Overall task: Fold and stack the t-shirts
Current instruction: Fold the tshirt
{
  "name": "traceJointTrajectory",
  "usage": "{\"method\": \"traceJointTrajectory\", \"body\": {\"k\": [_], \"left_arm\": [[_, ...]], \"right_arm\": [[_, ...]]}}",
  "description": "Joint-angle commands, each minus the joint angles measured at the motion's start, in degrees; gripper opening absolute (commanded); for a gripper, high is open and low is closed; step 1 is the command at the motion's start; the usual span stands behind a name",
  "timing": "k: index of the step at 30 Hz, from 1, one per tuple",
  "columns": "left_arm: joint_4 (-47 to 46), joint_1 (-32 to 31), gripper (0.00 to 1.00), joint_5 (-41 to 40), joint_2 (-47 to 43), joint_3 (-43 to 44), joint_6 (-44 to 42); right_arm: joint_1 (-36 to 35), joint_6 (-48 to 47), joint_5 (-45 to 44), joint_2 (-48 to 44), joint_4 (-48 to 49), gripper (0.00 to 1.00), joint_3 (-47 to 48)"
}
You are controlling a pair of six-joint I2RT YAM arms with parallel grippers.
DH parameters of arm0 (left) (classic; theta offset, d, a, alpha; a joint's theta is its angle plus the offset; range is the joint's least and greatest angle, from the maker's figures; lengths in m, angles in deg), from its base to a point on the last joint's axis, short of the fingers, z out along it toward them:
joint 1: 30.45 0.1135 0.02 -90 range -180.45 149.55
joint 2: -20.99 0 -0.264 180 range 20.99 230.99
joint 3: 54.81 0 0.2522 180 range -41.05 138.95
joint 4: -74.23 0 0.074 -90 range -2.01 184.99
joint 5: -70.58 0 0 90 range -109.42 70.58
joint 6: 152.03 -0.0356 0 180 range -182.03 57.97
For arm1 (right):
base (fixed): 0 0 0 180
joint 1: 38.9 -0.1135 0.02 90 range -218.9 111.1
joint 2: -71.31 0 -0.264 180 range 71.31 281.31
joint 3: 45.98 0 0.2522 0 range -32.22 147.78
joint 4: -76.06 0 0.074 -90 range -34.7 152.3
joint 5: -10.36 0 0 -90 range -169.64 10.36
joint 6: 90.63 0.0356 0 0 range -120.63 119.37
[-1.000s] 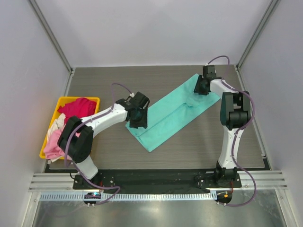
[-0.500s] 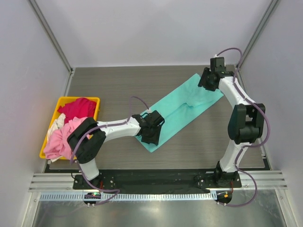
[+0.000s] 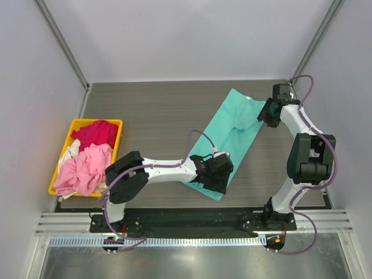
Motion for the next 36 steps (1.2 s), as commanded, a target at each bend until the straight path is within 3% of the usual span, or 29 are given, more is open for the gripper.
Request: {"method": "traceJointTrajectory", "body": {"k": [1,5,9,17,28,31,34,36], "left_arm": [[1.97,-0.29,0.50,1.14,-1.25,7.79,0.19],[9.79,2.86,0.52,-1.59,-3.36,12.47,-4.38],[14.37,9.46,0.53,-1.60,-6.69,9.85,-7.29],[14.90,22.46,0.54,1.83,-10.31,1.24,-13.35],[14.20,29.51,0.53,2.98,-6.53,-3.51,-15.64],[14.47,29.77,0.53,2.88,-5.57,-4.13,-15.64],[14.03,29.77,0.53,2.89,-5.30,-5.18,-15.12],[13.67,29.77,0.52,2.89,-5.04,-5.71,-14.85]], "right_arm": [[0.49,-0.76,0.97,2.65,3.26,0.48,0.89],[1.90,-0.68,3.43,7.22,6.24,0.48,3.35],[3.30,-0.24,3.70,11.63,7.04,0.47,7.66],[5.33,-1.29,7.83,18.39,7.74,0.45,14.96],[5.94,-3.66,9.06,23.76,9.06,0.41,19.35],[5.94,-4.46,8.71,25.16,9.15,0.38,20.32],[5.86,-5.07,8.19,25.87,9.24,0.29,20.58],[5.94,-5.07,7.66,26.05,9.24,0.18,20.67]]}}
